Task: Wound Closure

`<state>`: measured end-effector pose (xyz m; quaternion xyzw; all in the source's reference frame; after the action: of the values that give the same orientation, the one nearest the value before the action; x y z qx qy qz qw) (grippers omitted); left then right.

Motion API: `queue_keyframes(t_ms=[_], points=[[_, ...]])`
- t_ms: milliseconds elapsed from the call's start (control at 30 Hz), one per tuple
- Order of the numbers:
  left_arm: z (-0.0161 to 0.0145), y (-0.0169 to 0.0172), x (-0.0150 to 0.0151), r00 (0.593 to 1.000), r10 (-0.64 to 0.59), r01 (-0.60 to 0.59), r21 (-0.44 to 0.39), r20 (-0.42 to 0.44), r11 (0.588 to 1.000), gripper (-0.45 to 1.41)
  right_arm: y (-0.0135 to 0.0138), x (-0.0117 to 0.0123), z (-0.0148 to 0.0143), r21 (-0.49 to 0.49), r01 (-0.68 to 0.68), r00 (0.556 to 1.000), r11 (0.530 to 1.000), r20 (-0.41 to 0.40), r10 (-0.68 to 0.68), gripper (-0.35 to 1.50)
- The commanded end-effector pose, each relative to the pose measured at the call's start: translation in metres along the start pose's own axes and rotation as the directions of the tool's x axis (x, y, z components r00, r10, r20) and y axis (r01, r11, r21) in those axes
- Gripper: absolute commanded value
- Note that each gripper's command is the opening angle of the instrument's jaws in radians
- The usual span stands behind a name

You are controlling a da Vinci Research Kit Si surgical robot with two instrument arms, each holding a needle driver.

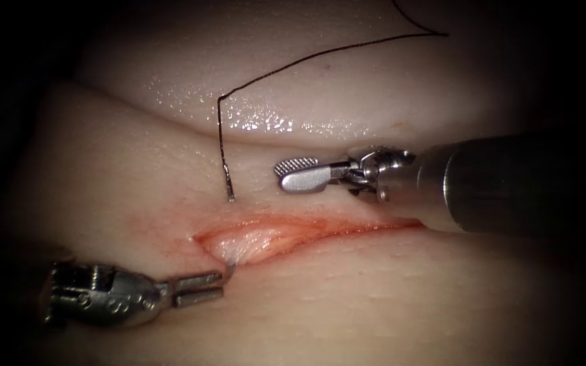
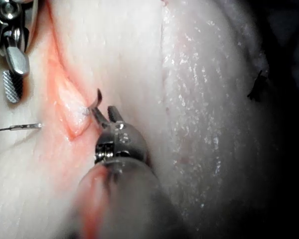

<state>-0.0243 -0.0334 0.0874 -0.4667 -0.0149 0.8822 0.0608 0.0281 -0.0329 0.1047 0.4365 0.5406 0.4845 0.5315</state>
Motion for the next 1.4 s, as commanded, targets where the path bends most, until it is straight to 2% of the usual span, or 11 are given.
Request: queue_keyframes(t_ms=[33,233,267,333,533,900,1067,1133,1233,1333,1400], points=[[0.0007,0.0004,-0.0001,1.0,-0.002,0.002,0.001,-0.01,1.0,0.34,0.0006,-0.0004,0.0006,0.0,0.019,1.0,1.0,-0.001,-0.019,1.43],[0.0004,-0.0004,0.0007,0.999,-0.012,0.013,0.014,-0.039,1.0,0.46,0.0008,-0.0001,0.0004,0.013,0.22,0.976,0.976,-0.001,-0.22,0.86],[0.0006,-0.0004,0.0009,0.999,-0.014,0.014,0.015,-0.039,1.0,0.49,0.0009,0.0001,0.0002,-0.015,0.26,0.966,0.966,-0.003,-0.26,0.31],[0.0008,-0.0004,0.0011,0.999,-0.014,0.015,0.01,-0.045,1.0,0.49,0.001,0.0003,0.0,-0.03,0.296,0.955,0.955,0.015,-0.296,0.02],[0.0015,-0.0004,0.0015,0.998,-0.012,0.012,0.002,-0.056,1.0,0.44,0.0015,0.0011,-0.0005,-0.056,0.326,0.944,0.944,0.068,-0.322,0.51],[0.0023,-0.0014,0.0012,0.997,-0.008,0.008,0.0,-0.081,1.0,0.26,0.0014,0.001,-0.0013,-0.042,0.35,0.936,0.936,0.053,-0.348,0.49],[0.0023,-0.0015,0.0011,0.989,-0.066,0.063,-0.027,-0.133,0.998,-0.13,0.0011,0.0007,-0.0013,-0.04,0.35,0.936,0.936,0.05,-0.348,0.46],[0.0023,-0.0016,0.0011,0.98,-0.106,0.099,-0.051,-0.168,0.994,-0.45,0.0011,0.0006,-0.0013,-0.04,0.35,0.936,0.936,0.05,-0.348,0.39],[0.0022,-0.0016,0.0012,0.959,-0.17,0.151,-0.098,-0.225,0.984,-0.45,0.0011,0.0006,-0.0013,-0.032,0.35,0.936,0.936,0.053,-0.348,0.31],[0.0021,-0.0016,0.0015,0.932,-0.234,0.202,-0.142,-0.276,0.969,-0.45,0.0009,0.0003,-0.0013,-0.006,0.35,0.935,0.937,0.062,-0.349,-0.32],[0.0019,-0.0017,0.0018,0.912,-0.277,0.233,-0.173,-0.304,0.957,-0.45,0.0008,0.0001,-0.0013,-0.002,0.35,0.935,0.937,0.063,-0.349,-0.35]])
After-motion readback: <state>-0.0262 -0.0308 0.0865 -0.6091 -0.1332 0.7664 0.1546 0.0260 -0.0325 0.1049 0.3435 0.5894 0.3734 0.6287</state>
